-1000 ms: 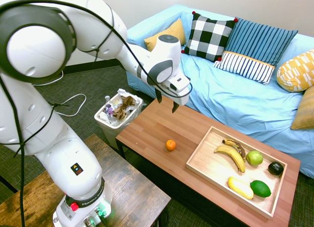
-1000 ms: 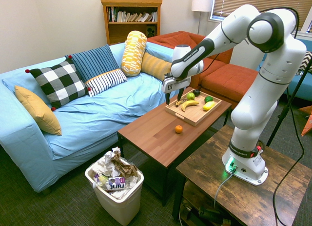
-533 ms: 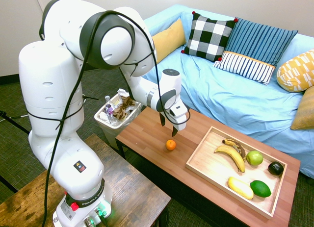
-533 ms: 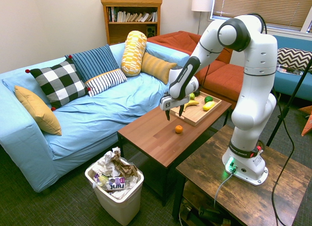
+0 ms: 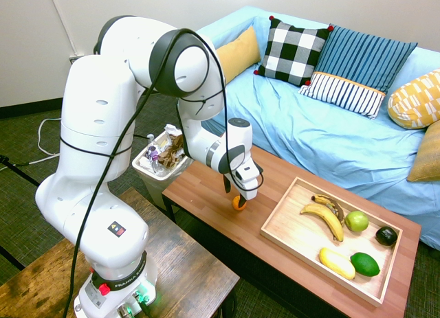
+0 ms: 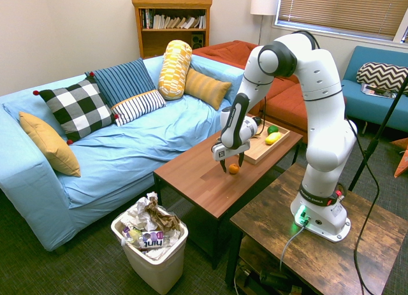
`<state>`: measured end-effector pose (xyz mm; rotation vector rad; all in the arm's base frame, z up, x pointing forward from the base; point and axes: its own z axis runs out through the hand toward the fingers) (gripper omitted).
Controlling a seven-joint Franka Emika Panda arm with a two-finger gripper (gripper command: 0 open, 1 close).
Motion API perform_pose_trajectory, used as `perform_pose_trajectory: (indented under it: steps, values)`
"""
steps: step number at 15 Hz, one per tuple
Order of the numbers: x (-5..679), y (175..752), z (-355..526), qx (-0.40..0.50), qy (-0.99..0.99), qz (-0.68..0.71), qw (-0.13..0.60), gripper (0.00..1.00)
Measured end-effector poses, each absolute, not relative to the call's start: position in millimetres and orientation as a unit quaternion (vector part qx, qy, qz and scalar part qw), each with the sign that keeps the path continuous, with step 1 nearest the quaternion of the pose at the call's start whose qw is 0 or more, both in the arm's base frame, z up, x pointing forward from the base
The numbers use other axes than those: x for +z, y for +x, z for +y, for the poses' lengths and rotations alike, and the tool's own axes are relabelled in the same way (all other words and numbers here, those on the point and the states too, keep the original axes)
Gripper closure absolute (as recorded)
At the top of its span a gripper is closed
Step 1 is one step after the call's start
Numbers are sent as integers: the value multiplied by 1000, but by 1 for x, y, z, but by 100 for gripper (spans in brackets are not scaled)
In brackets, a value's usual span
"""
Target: Put the tangerine in the tray
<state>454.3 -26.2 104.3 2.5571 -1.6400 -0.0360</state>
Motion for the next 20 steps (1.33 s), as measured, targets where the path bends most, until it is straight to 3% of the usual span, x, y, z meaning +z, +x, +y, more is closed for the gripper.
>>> perform_pose_trajectory:
  steps: [1,2,15,20]
  values:
    - [100,456,-29,-12,837,-544,53,0]
    - [96,458,-31,-13,834,-549,53,100]
    - [95,463,-28,-18,833,-552,42,100]
    - [146,464,-43,-7,829,-559,30,100]
